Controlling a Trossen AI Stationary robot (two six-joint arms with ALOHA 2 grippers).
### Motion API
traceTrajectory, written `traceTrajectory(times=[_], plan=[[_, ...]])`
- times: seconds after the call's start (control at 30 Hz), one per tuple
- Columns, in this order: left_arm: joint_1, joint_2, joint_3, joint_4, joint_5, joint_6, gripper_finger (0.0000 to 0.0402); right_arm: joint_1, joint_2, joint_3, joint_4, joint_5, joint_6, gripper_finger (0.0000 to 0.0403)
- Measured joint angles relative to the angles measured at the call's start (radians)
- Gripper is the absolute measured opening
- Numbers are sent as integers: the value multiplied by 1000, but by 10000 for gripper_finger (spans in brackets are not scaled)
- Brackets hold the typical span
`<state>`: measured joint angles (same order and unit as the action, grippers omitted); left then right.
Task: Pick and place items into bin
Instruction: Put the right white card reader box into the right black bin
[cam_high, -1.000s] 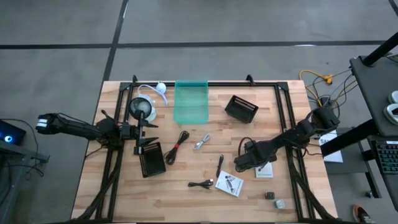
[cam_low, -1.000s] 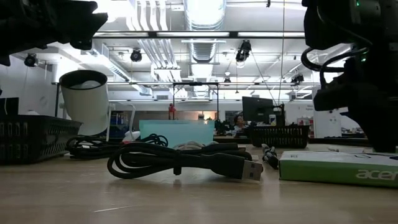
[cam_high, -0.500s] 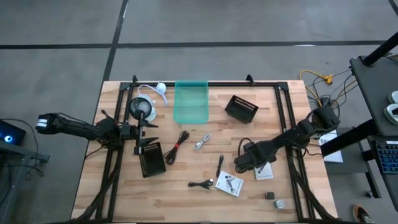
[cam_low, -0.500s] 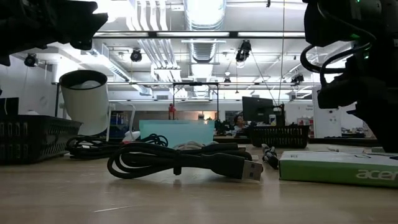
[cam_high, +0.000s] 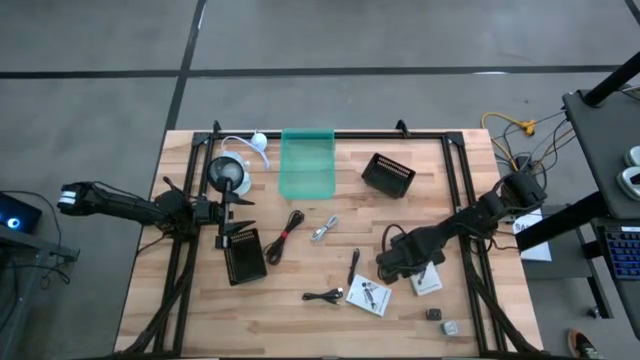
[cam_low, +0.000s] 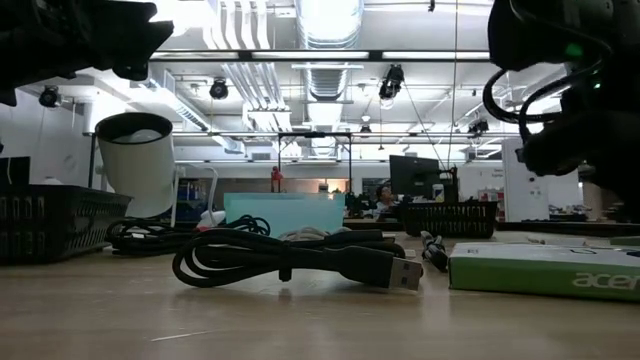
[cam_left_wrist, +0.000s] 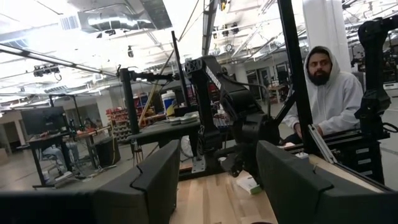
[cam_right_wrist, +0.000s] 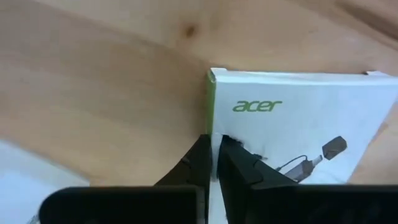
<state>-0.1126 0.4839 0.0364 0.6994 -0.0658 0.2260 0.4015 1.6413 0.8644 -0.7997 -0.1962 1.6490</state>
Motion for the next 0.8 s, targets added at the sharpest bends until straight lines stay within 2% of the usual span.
traceTrajectory(times=[0.13, 0.27, 0.57, 0.8], plan=[[0, 0, 0, 0, 0, 0, 196, 0, -5, 53, -2, 32, -77, 9], [0, 0, 0, 0, 0, 0, 196, -7, -5, 125, -16, 126, -175, 9], [0, 0, 0, -1, 0, -2, 196, -76, -5, 314, -247, 280, -343, 9], [0, 0, 0, -1, 0, -2, 196, -114, -6, 358, -257, 410, -423, 9]])
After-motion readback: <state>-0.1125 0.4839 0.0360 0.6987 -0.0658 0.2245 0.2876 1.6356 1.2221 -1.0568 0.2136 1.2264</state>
